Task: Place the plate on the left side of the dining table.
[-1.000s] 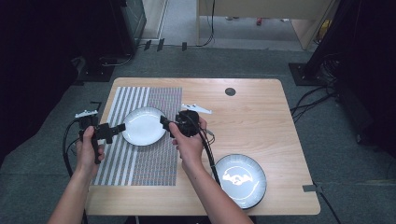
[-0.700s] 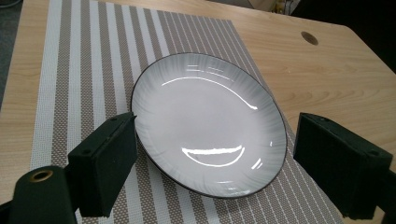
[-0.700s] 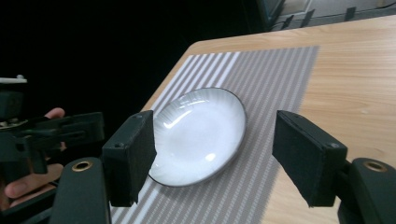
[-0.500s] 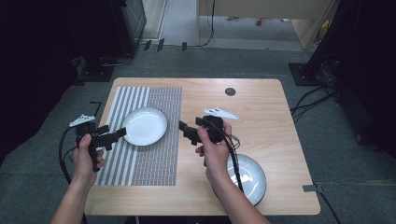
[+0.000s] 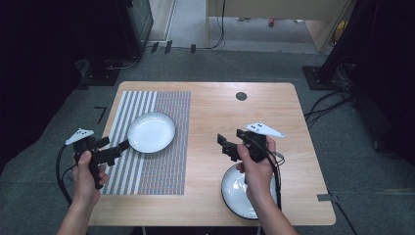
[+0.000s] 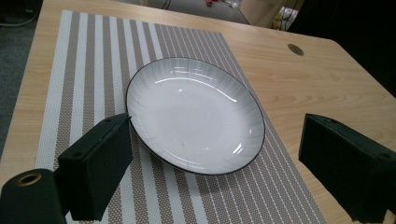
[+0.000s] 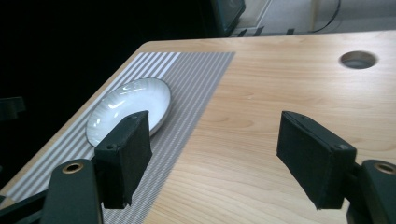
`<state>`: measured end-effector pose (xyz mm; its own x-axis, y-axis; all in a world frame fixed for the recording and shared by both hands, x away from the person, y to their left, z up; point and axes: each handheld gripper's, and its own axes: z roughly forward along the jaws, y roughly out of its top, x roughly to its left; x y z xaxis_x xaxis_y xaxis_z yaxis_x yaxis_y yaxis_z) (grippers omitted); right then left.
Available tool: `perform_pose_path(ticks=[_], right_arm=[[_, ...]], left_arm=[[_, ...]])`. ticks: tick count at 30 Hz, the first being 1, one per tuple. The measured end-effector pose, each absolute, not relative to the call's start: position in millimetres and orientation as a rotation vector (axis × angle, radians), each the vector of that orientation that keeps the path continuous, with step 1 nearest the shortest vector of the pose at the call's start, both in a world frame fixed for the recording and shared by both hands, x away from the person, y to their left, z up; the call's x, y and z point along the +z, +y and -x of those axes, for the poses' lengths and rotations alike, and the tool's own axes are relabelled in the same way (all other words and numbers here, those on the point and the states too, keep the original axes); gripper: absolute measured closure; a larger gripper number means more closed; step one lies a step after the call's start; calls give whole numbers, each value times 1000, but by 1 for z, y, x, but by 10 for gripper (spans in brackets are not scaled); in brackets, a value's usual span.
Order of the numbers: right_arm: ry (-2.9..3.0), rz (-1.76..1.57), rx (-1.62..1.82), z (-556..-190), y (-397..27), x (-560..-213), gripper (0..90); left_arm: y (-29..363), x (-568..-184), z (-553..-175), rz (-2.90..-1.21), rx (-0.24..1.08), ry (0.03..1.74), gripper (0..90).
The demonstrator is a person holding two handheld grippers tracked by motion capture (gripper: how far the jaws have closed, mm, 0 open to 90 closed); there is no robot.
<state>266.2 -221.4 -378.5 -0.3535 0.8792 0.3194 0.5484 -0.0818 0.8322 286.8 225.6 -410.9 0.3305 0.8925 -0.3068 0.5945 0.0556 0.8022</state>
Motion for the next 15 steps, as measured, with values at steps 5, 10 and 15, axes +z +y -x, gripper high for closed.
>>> perform_pose_path(ticks=[5, 10, 15], right_arm=[[1854, -1544, 1390, -255, -243, -381, 265], [1818, -1552, 1350, -245, -266, -387, 268], [1797, -1570, 1330, -236, -285, -394, 268]], left_arm=[[223, -415, -276, -1661, 405, 1346, 99], [222, -418, -265, -1653, 355, 1324, 99], [220, -418, -256, -1652, 352, 1308, 99]])
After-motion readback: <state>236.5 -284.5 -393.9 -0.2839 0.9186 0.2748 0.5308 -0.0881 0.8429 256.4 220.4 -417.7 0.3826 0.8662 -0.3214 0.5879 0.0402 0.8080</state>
